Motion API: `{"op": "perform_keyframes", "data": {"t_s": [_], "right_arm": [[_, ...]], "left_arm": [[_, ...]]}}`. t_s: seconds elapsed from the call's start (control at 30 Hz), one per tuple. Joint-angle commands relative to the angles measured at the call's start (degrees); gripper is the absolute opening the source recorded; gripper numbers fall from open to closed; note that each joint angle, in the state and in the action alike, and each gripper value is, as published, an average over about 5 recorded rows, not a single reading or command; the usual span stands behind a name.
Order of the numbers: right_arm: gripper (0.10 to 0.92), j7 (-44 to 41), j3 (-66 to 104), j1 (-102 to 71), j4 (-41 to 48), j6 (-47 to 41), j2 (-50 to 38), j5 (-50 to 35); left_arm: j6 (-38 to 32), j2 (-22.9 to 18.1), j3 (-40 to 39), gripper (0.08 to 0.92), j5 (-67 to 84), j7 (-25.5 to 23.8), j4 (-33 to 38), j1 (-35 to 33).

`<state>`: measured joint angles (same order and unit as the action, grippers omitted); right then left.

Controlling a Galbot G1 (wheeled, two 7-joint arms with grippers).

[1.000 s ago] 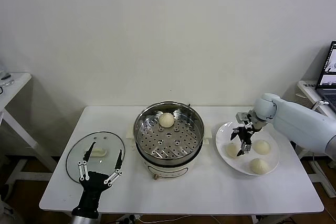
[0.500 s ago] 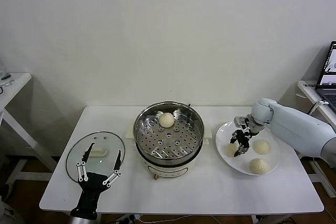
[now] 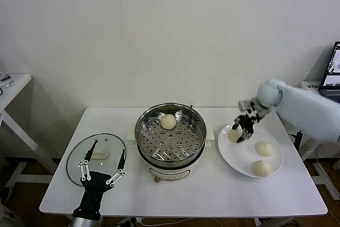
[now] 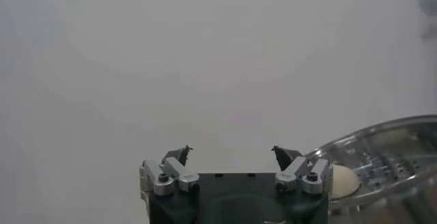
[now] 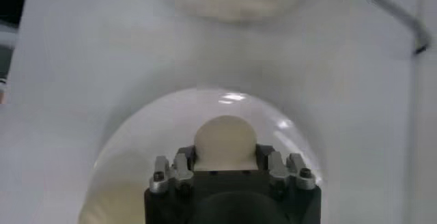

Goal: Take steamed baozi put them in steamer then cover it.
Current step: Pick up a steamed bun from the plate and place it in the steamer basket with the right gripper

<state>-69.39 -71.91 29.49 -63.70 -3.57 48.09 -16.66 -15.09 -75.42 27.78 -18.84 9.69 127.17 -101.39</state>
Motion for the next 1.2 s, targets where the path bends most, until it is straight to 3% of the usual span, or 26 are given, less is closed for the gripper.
{"op": "perform_keyframes", "data": {"t_s": [0.03,0.3,0.63,1.2], "right_arm": [[0.621,-4.0,-9.5,19.6,-5.8,-0.5,6.2,-10.0],[0.636,-2.0,-13.5,23.0,-11.5,-5.9,18.2,-19.1],[0.636,6.4,-16.4,15.7,-8.6,-12.3,28.5,-24.2],[0.636,8.8,-17.1,6.9,1.9,-12.9,36.5,-21.2]], "left_arm": [[0.2,0.0,-0.4,0.823,0.0,0.0,0.2,0.1],[0.1,0.2,-0.4,0.823,0.1,0.2,0.5,0.1],[0.1,0.4,-0.2,0.823,0.8,0.3,0.6,0.9],[0.1,0.8,0.2,0.823,1.5,0.3,0.2,1.4]]}}
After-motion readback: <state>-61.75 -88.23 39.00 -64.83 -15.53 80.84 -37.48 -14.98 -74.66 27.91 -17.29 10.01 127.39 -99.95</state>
